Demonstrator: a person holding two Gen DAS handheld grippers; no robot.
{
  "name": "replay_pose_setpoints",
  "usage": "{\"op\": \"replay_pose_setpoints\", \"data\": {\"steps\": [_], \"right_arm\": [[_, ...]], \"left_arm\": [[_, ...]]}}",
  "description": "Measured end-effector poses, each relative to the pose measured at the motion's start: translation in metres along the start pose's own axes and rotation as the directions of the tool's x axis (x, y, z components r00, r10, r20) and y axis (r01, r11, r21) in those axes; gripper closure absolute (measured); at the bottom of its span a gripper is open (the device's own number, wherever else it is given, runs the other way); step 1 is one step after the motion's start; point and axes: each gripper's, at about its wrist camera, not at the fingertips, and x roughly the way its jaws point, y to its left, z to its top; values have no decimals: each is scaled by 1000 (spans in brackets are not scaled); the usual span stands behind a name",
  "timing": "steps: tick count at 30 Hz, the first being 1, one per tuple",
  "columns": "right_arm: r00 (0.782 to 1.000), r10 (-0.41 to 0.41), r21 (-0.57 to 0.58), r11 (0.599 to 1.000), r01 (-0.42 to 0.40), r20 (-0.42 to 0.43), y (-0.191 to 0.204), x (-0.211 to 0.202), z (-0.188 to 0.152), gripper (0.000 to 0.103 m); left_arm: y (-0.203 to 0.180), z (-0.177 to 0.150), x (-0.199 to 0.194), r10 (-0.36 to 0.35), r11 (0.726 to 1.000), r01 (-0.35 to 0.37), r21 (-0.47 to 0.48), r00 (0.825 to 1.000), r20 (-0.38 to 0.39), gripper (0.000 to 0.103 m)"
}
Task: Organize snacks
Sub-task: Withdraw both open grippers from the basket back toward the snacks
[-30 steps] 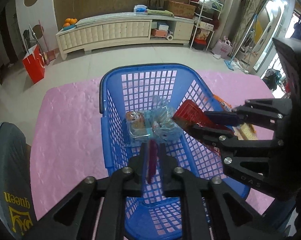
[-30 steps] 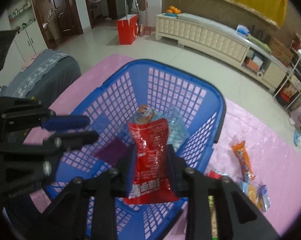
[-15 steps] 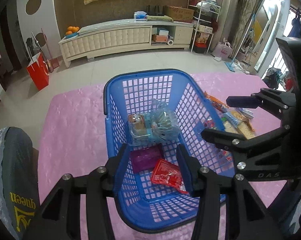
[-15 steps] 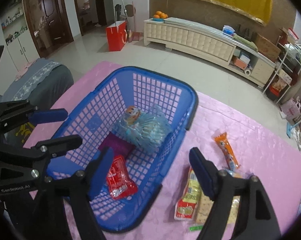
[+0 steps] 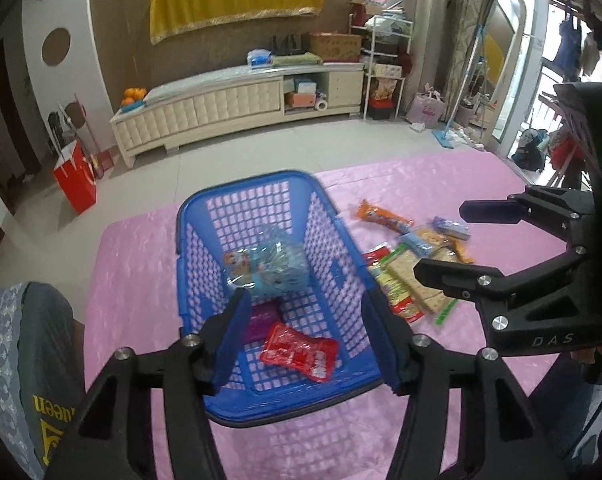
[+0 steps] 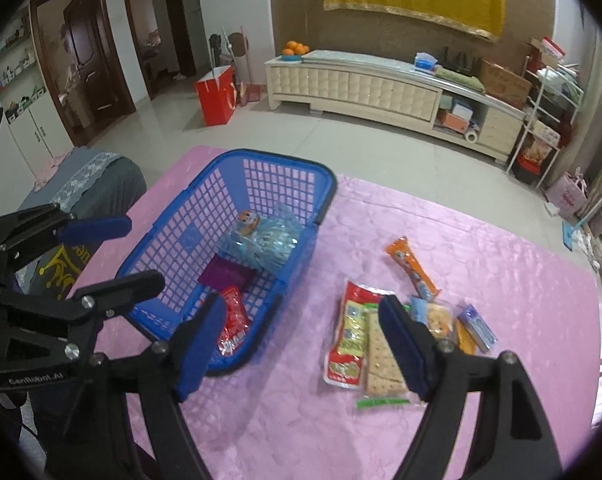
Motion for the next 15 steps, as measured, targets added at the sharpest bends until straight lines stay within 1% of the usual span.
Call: {"op": "replay_pose_setpoints", "data": {"steps": [2, 8, 15], "right_arm": [[1000, -13, 11, 1000, 13, 6, -7, -7, -5, 21], [999, -36, 51, 998, 35, 9, -32, -20, -25, 21], [998, -60, 98, 994, 57, 27, -64, -28, -50, 21]], "left_arm": [[-11, 1, -3, -5, 1000, 5, 10, 1000, 7, 41], [-46, 3, 1, -16, 999, 16, 50, 1000, 3, 40], [-88, 0, 18, -48, 996, 49, 75, 999, -15, 40]]}}
